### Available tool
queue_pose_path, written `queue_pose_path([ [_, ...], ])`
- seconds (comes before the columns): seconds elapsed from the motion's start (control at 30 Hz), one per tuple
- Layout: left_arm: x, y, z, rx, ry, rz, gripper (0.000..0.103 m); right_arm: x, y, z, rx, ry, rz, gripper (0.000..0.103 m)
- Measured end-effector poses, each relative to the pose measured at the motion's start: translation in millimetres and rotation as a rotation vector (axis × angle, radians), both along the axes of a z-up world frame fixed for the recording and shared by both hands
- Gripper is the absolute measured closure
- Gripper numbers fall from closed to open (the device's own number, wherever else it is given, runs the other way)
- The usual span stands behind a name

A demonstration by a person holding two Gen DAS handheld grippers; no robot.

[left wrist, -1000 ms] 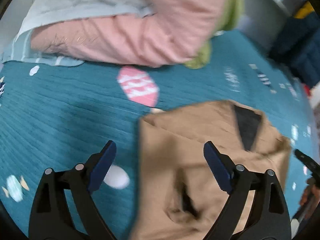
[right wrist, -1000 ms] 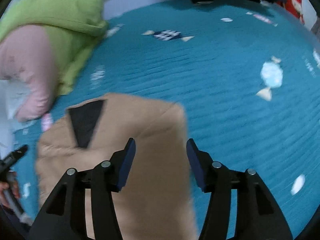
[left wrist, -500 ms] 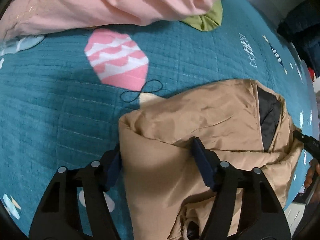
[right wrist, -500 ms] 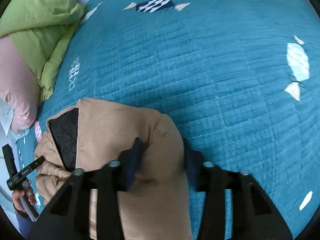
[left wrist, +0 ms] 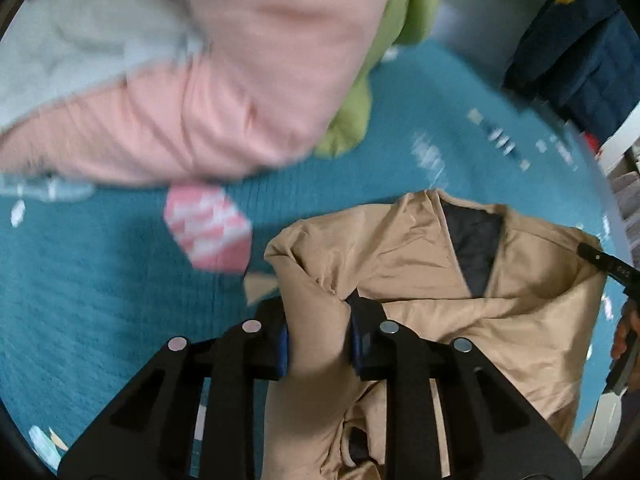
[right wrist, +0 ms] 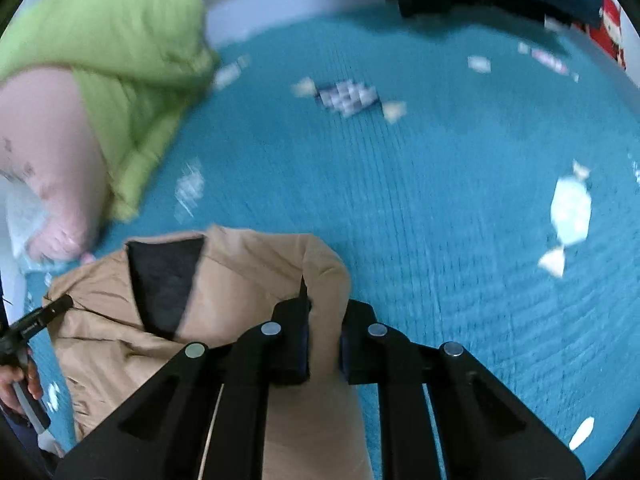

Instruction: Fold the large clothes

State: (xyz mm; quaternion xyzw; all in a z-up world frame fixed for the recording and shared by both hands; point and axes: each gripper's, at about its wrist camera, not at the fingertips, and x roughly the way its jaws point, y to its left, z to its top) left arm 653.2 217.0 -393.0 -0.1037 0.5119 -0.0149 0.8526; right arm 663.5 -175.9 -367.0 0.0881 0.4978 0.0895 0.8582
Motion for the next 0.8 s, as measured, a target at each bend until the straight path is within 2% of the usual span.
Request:
queue_pose_path([
  [0.13, -19, 5, 43, -0.039, -0.085, 0.004, 0.081, -17, 1, 41, 0.011, -0.132, 0.013, 0.093],
  [0.23, -45, 1, 66, -0.014, -0.14, -0.019, 0.081, -43, 4, 64, -0.018, -0.203, 0.051, 0.093],
  [0.37, -99, -1, 86, -0.046, -0.184, -0.052, 0.081, -95, -7, 85, 0.014, -0.245, 0.067, 0.093],
  [0.5, -158, -11, 94, -0.015, -0.188, -0.109, 0.081, -155, -10, 95, 0.005, -0.264, 0.088, 0.092],
  [0.7, -240, -6, 79, -0.081, -0.173, -0.131, 0.081, -258, -18, 93, -0.005, -0.232, 0.114, 0.091],
  [0.8, -281, -6, 64, -0.126, -0.147, -0.119, 0.08, -304, -23, 79, 0.014, -0.169, 0.121, 0.091],
])
